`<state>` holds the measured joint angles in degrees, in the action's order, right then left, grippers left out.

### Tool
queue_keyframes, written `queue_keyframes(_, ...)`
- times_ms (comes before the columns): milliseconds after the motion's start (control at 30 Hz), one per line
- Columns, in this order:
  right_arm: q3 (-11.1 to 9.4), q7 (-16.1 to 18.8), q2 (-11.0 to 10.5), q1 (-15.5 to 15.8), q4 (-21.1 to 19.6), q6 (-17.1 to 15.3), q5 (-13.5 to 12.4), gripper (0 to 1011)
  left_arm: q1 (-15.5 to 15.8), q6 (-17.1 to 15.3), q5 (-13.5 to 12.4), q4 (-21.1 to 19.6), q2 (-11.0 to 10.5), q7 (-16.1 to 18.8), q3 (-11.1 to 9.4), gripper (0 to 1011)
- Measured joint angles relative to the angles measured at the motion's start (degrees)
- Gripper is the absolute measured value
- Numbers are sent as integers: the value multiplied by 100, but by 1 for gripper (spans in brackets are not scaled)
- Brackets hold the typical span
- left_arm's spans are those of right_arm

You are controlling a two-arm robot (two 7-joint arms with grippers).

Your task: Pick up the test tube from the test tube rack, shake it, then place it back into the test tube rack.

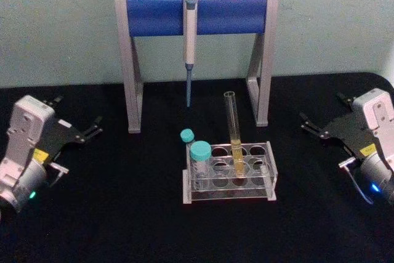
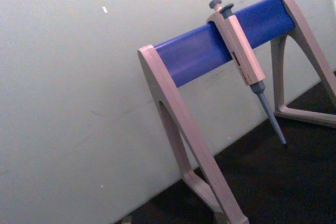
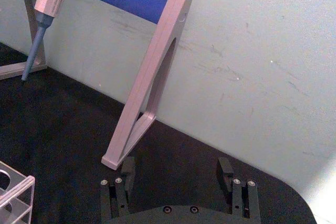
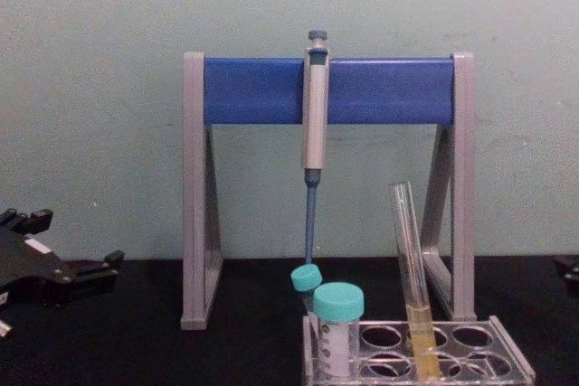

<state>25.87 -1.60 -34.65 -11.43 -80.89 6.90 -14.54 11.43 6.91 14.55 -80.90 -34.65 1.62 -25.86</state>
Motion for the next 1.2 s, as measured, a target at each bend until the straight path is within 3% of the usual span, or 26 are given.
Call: queue_keyframes(1200,-34,7,17,5,-1,16,41,1000,0,0,0,0,0,0,0,1001)
